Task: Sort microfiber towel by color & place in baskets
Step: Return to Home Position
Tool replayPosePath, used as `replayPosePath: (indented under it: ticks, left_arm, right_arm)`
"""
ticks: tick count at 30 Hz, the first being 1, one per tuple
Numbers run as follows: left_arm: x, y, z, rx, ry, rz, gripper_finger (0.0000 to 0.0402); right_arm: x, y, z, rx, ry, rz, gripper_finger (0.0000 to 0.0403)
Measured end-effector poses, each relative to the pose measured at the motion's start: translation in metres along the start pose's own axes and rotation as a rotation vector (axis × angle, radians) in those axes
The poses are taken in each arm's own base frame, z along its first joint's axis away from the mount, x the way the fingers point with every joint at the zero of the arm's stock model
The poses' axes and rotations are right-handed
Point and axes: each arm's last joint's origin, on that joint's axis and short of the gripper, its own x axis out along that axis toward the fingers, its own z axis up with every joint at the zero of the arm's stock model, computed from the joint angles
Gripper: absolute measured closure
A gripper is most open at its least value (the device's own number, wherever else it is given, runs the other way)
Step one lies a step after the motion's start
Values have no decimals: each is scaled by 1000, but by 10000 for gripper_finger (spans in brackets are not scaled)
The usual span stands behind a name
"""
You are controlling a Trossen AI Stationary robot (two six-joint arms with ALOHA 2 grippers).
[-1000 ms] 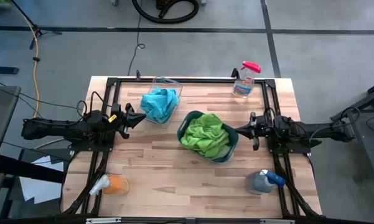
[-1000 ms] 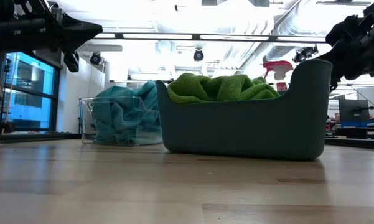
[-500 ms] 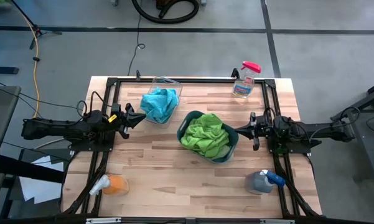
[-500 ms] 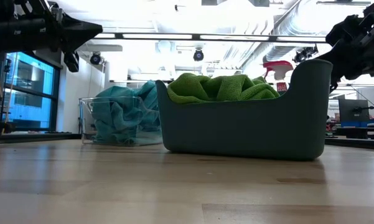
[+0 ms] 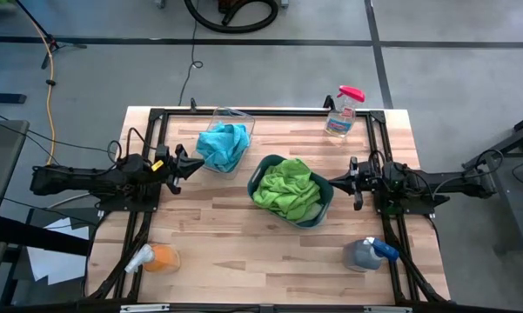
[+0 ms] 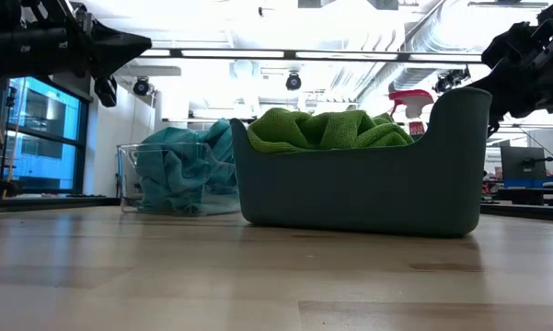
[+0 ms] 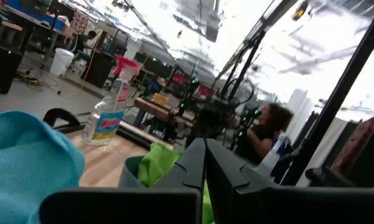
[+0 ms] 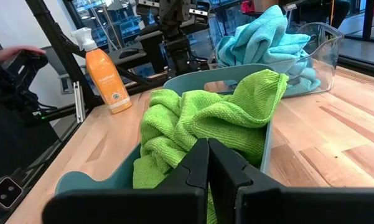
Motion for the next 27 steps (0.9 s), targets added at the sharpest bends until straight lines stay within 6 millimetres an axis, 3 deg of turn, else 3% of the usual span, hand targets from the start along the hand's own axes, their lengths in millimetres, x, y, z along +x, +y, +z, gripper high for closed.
replayPosePath:
  ticks: [15, 23, 27]
  left_arm:
    - [-23, 0, -13, 204, 211, -184, 401]
    - [-24, 5, -18, 227, 255, -75, 401]
    - [-24, 5, -18, 157, 256, -59, 401]
  right_arm:
    - [0, 0, 0, 0, 0, 0, 402]
    - [0, 0, 0, 0, 0, 0, 402]
    - [0, 0, 0, 0, 0, 0, 402]
